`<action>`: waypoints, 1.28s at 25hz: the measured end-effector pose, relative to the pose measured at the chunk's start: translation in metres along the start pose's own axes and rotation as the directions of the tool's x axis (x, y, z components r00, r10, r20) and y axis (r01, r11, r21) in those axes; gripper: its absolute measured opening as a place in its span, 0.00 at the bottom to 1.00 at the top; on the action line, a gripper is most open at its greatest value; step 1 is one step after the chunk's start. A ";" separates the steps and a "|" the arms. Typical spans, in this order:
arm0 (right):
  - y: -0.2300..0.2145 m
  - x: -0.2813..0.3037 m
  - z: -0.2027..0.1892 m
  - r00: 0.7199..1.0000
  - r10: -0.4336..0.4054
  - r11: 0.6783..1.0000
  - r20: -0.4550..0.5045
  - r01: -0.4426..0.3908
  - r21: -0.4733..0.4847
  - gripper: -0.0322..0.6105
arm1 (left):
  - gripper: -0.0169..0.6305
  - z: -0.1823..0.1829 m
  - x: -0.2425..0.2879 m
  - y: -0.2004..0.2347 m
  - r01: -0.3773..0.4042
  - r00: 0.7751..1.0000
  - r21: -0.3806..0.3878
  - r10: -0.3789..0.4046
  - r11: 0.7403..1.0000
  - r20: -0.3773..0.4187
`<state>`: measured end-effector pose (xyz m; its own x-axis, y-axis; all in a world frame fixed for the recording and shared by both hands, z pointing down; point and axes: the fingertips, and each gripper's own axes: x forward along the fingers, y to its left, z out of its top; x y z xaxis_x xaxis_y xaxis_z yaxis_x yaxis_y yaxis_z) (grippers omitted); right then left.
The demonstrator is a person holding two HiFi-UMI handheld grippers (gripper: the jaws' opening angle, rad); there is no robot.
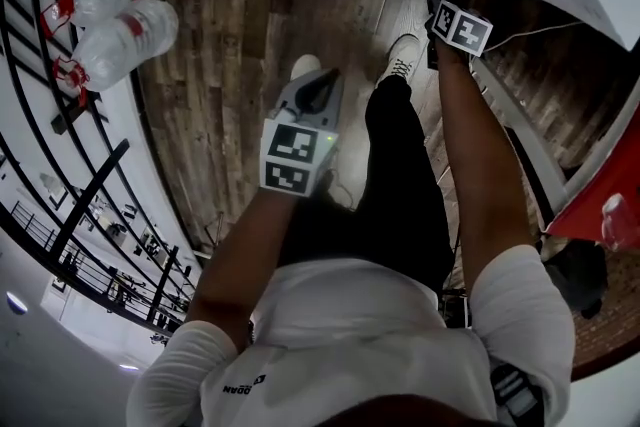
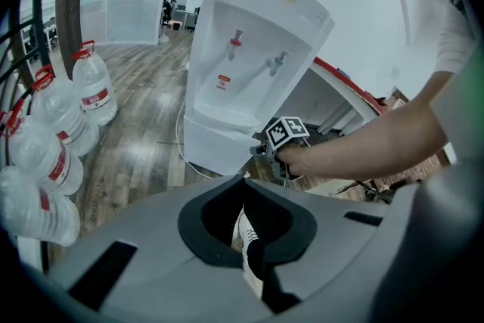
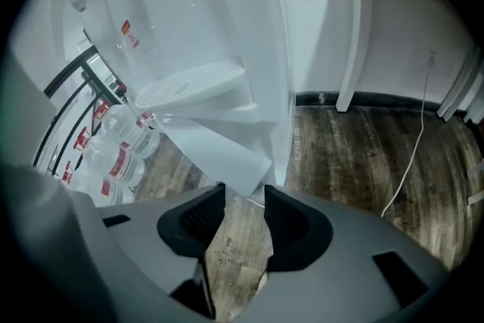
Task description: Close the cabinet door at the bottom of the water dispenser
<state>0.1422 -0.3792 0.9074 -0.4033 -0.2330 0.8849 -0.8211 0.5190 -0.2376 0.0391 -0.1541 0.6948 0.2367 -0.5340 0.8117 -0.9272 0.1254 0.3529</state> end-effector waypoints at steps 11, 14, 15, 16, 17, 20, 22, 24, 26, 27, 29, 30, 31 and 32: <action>-0.031 0.012 0.039 0.997 -0.049 0.993 0.051 0.054 -0.102 0.31 | 0.02 0.008 0.009 -0.003 -0.015 1.000 -0.022 0.015 1.000 -0.003; -0.033 0.014 0.046 0.998 -0.049 0.991 0.050 0.055 -0.124 0.30 | 0.02 0.010 0.012 -0.005 -0.017 1.000 -0.024 0.017 1.000 -0.003; -0.034 0.015 0.047 0.998 -0.047 0.990 0.050 0.054 -0.130 0.30 | 0.02 0.010 0.014 -0.006 -0.017 1.000 -0.025 0.017 1.000 -0.003; -0.034 0.016 0.048 0.998 -0.046 0.989 0.050 0.053 -0.137 0.30 | 0.02 0.010 0.015 -0.008 -0.017 1.000 -0.026 0.017 1.000 -0.002; -0.035 0.016 0.049 0.998 -0.046 0.988 0.051 0.053 -0.143 0.30 | 0.02 0.010 0.015 -0.010 -0.018 1.000 -0.026 0.018 1.000 -0.002; -0.039 0.014 0.054 0.997 -0.049 0.986 0.056 0.057 -0.154 0.30 | 0.02 0.012 0.015 -0.014 -0.020 1.000 -0.025 0.020 0.999 -0.001; -0.040 0.014 0.058 0.997 -0.050 0.986 0.057 0.059 -0.158 0.30 | 0.02 0.013 0.014 -0.016 -0.024 1.000 -0.027 0.025 0.999 0.003; -0.042 0.015 0.058 0.997 -0.051 0.984 0.051 0.059 -0.168 0.30 | 0.02 0.014 0.015 -0.016 -0.032 0.999 -0.032 0.032 0.999 0.008; -0.043 0.016 0.058 0.998 -0.051 0.981 0.044 0.059 -0.182 0.30 | 0.02 0.015 0.015 -0.016 -0.041 0.999 -0.038 0.041 0.998 0.013; -0.043 0.016 0.058 0.998 -0.050 0.981 0.041 0.057 -0.186 0.30 | 0.02 0.016 0.015 -0.016 -0.044 0.999 -0.040 0.045 0.998 0.016; -0.041 0.015 0.057 0.998 -0.047 0.982 0.031 0.052 -0.183 0.30 | 0.02 0.020 0.014 -0.015 -0.050 0.998 -0.046 0.052 0.998 0.026; -0.039 0.013 0.056 0.999 -0.044 0.983 0.026 0.048 -0.177 0.30 | 0.02 0.021 0.014 -0.015 -0.052 0.998 -0.050 0.054 0.997 0.031; -0.038 0.011 0.054 0.999 -0.040 0.984 0.021 0.043 -0.170 0.30 | 0.02 0.023 0.014 -0.016 -0.053 0.998 -0.054 0.055 0.997 0.036; -0.036 0.008 0.052 0.999 -0.033 0.986 0.018 0.036 -0.164 0.30 | 0.02 0.024 0.014 -0.016 -0.054 0.998 -0.059 0.056 0.997 0.042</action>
<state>0.1472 -0.4423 0.9021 -0.3832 -0.2649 0.8849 -0.7577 0.6380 -0.1372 0.0501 -0.1838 0.6889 0.1720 -0.5605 0.8101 -0.9199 0.2028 0.3355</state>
